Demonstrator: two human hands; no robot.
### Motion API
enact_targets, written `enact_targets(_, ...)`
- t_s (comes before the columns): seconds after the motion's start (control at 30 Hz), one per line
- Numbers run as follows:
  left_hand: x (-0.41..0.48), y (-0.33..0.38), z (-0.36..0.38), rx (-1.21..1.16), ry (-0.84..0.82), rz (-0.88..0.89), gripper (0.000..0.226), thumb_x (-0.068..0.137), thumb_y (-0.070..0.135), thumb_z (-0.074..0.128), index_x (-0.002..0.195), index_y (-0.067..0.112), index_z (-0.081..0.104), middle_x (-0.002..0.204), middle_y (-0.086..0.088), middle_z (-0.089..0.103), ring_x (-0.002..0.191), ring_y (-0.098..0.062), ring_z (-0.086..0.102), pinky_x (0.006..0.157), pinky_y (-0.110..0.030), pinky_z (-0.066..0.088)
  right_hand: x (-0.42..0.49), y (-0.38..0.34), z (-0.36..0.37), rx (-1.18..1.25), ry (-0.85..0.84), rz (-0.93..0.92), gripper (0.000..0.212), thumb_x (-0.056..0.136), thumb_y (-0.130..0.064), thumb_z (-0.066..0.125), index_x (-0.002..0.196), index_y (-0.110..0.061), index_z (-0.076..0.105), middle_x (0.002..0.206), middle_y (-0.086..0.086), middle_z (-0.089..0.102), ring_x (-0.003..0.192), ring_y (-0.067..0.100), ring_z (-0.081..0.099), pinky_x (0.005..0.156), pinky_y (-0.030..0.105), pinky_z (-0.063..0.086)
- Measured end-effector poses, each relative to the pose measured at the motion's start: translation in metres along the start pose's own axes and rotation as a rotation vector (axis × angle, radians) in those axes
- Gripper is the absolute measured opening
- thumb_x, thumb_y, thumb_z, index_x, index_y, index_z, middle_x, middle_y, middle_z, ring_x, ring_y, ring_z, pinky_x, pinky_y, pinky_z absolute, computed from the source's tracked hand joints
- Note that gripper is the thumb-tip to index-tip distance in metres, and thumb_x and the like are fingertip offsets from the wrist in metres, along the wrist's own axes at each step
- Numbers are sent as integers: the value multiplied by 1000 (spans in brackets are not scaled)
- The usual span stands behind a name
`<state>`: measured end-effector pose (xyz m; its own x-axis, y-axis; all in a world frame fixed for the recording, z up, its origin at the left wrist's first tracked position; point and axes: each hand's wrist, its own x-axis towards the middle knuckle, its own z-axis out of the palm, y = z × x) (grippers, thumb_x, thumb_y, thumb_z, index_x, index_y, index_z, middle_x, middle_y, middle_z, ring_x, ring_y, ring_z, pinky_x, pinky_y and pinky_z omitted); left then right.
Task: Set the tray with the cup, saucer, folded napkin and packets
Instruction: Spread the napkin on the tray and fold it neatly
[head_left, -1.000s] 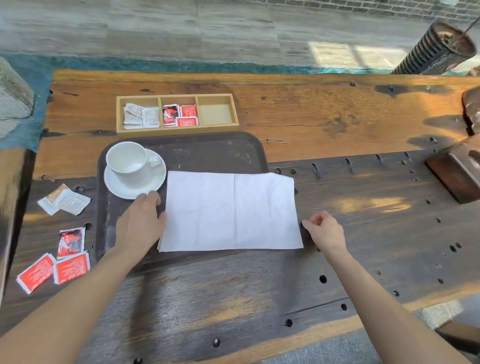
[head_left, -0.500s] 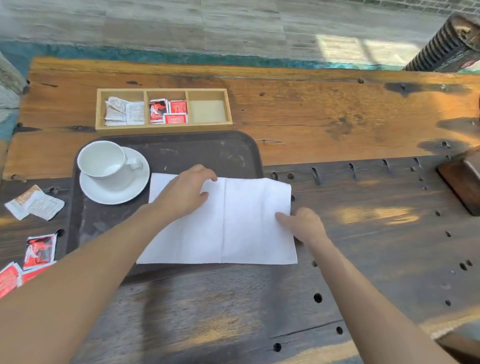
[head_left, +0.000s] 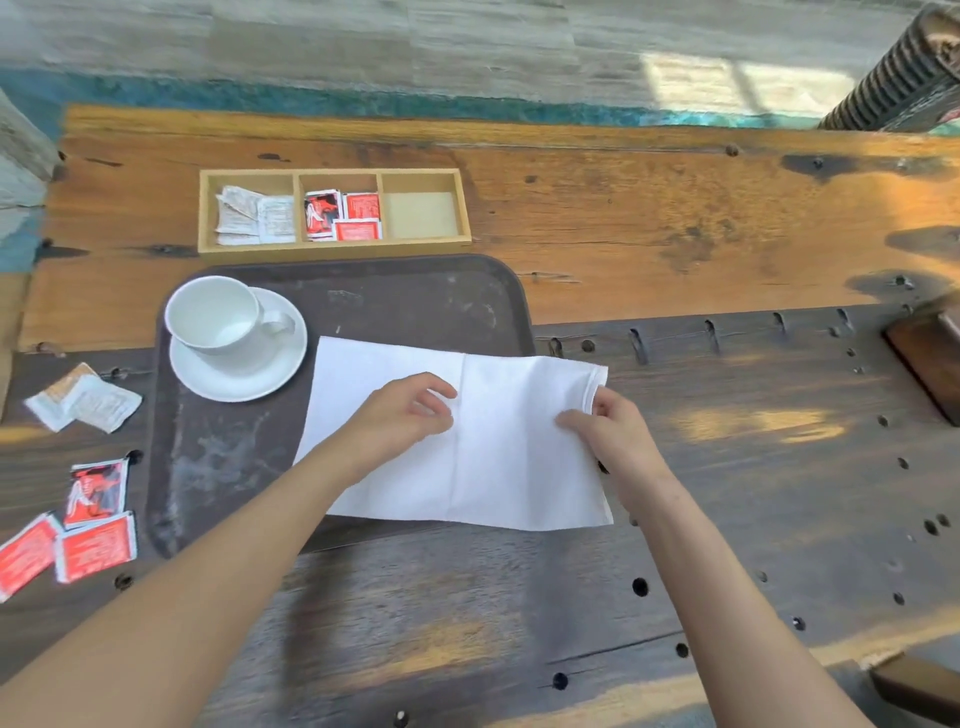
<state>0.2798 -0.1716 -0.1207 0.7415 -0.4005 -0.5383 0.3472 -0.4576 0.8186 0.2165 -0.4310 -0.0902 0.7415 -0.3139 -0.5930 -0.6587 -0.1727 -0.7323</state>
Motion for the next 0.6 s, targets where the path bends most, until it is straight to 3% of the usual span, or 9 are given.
enact_targets(0.07, -14, -2, -4, -103, -40, 7, 17, 87, 31, 70, 104, 30, 70, 104, -2, 73, 98, -25, 70, 91, -41, 54, -10, -23, 7, -3, 27, -99, 16, 81, -12, 69, 81, -8, 53, 78, 15, 62, 66, 25, 61, 59, 31, 45)
enact_targets(0.13, -31, -1, -4, -258, -98, 12, 28, 89, 42, 67, 111, 24, 69, 107, -7, 75, 102, -28, 70, 94, -43, 53, -19, -48, 22, 4, 9, -199, 28, 81, -5, 69, 75, -16, 44, 65, 3, 51, 55, 20, 47, 53, 28, 38)
enact_targets(0.23, -52, -2, 0, -364, -139, 15, 52, 79, 59, 67, 124, 33, 62, 116, -4, 72, 107, -22, 69, 97, -42, 53, -28, -83, 58, -44, -44, -285, 26, 81, 3, 67, 79, -16, 49, 60, -2, 53, 44, 17, 50, 47, 27, 39)
enact_targets(0.3, -64, -4, 2, -430, -138, 29, 60, 76, 59, 70, 131, 41, 55, 124, -3, 69, 113, -19, 67, 98, -42, 51, -34, -99, 90, -94, -72, -318, 23, 79, 1, 67, 80, -15, 51, 64, -1, 58, 41, 17, 53, 49, 29, 42)
enact_targets(0.4, -77, -10, -1, -733, -87, 36, 64, 78, 47, 77, 136, 40, 52, 132, -3, 66, 121, -20, 64, 99, -41, 51, -42, -111, 134, -105, -179, -290, 22, 84, -5, 69, 85, -14, 49, 71, 4, 64, 41, 16, 56, 50, 28, 43)
enact_targets(0.5, -82, -25, -14, -878, 144, -45, 62, 80, 12, 80, 135, 27, 56, 128, -4, 70, 116, -22, 68, 97, -43, 53, -40, -113, 157, -83, -313, -264, 17, 90, -12, 70, 90, -13, 53, 88, 7, 69, 50, 18, 66, 53, 30, 49)
enact_targets(0.6, -83, -48, -32, -755, 360, -184, 58, 77, -4, 75, 126, 21, 60, 118, -5, 74, 105, -24, 72, 89, -42, 58, -17, -100, 153, -277, -139, -345, 6, 91, -16, 65, 90, -16, 60, 103, 0, 70, 74, 18, 72, 65, 33, 53)
